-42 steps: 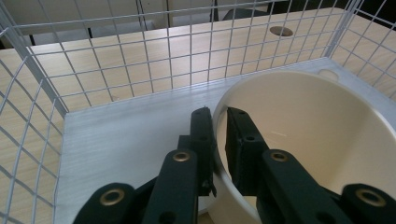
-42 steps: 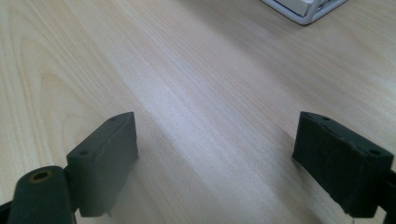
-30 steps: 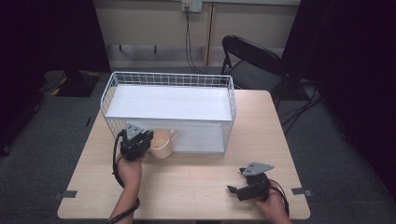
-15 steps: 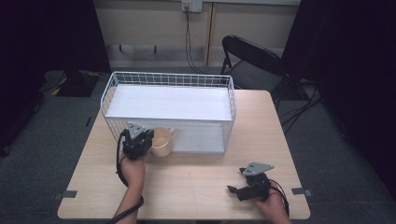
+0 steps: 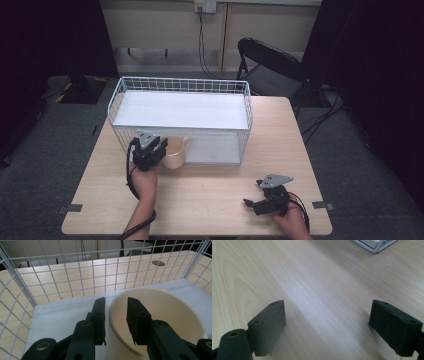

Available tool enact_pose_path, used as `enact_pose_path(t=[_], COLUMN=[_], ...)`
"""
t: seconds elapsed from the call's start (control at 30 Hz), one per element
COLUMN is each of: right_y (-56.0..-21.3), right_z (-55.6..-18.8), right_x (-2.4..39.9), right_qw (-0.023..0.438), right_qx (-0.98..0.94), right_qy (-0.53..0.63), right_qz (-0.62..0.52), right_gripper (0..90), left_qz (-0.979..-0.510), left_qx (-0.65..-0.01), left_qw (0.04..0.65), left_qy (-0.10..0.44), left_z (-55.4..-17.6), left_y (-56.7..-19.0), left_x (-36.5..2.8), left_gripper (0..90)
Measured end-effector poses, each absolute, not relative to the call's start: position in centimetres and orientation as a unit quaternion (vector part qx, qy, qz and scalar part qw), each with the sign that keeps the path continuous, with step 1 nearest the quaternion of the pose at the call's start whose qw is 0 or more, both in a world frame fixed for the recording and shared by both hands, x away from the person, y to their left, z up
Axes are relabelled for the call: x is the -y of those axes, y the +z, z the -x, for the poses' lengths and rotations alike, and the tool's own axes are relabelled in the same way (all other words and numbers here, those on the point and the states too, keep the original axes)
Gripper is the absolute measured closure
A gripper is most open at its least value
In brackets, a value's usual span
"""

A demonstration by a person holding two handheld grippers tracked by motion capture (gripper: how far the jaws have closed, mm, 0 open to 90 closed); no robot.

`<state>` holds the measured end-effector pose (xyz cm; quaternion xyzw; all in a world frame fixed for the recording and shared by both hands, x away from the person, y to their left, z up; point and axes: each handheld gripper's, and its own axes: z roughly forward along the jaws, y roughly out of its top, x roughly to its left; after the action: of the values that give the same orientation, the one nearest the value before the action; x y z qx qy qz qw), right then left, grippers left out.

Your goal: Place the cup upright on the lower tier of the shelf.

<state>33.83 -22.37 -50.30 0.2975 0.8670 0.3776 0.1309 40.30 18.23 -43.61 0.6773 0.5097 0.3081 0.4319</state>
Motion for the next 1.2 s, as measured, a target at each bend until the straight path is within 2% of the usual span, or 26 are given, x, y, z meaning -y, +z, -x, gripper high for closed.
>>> enact_pose_path(t=[0.33, 0.43, 0.47, 0.53, 0.67, 1.2], right_y=[-50.3, -50.3, -50.3, -50.3, -50.3, -50.3], right_z=[-33.8, -33.8, -33.8, -33.8, -33.8, -33.8], right_x=[22.4, 22.4, 22.4, 22.4, 22.4, 22.4], right_qw=[0.131, 0.131, 0.131, 0.131, 0.131, 0.131], right_qx=[-0.867, -0.867, -0.867, -0.867, -0.867, -0.867], right_qy=[0.378, 0.378, 0.378, 0.378, 0.378, 0.378], right_qz=[-0.298, -0.297, -0.297, -0.297, -0.298, -0.298], right_gripper=[13.0, 13.0, 13.0, 13.0, 13.0, 13.0], left_qz=[-0.675, -0.676, -0.676, -0.684, -0.690, -0.706], left_qx=[-0.518, -0.520, -0.521, -0.513, -0.510, -0.484], left_qw=[0.448, 0.449, 0.450, 0.449, 0.451, 0.456], left_qy=[0.275, 0.267, 0.262, 0.259, 0.246, 0.244], left_z=[-40.2, -40.2, -40.1, -39.9, -39.7, -38.2], left_y=[-43.6, -43.5, -43.4, -43.3, -43.1, -42.0], left_x=[-18.5, -18.5, -18.6, -18.7, -18.9, -19.1], left_gripper=[53.9, 45.5, 45.5, 37.9, 32.5, 28.1])
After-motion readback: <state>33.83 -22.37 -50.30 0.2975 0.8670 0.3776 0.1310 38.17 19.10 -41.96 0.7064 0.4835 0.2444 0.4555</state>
